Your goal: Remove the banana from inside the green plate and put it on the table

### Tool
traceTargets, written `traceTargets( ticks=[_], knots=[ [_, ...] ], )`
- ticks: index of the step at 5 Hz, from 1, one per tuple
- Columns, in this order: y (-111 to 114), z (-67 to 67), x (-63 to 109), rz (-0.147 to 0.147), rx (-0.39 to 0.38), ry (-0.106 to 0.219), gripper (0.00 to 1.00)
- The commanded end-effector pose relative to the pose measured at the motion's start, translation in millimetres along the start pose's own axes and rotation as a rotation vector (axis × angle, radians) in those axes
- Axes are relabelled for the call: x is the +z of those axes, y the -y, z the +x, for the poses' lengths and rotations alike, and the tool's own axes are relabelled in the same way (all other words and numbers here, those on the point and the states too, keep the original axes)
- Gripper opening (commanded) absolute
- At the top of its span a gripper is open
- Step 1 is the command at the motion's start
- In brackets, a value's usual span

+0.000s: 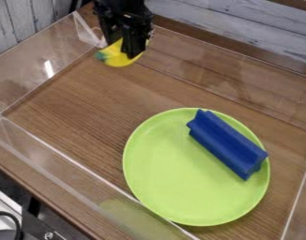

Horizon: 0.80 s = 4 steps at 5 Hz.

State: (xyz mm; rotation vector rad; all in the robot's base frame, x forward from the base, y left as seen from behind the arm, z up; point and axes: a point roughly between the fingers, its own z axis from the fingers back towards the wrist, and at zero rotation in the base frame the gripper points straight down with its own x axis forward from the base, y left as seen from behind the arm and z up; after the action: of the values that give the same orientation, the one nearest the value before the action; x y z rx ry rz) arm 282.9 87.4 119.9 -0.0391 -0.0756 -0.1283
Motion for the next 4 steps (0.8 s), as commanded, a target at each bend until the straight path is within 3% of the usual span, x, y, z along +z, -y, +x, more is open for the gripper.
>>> traceTargets(
  ticks=[1,4],
  knots=[
    [-10.6,5.1,4.6,0.024,0.005,0.036,0.0],
    [-27.1,12.9,-12.8,0.033,-0.031,0.041,0.0]
  ],
)
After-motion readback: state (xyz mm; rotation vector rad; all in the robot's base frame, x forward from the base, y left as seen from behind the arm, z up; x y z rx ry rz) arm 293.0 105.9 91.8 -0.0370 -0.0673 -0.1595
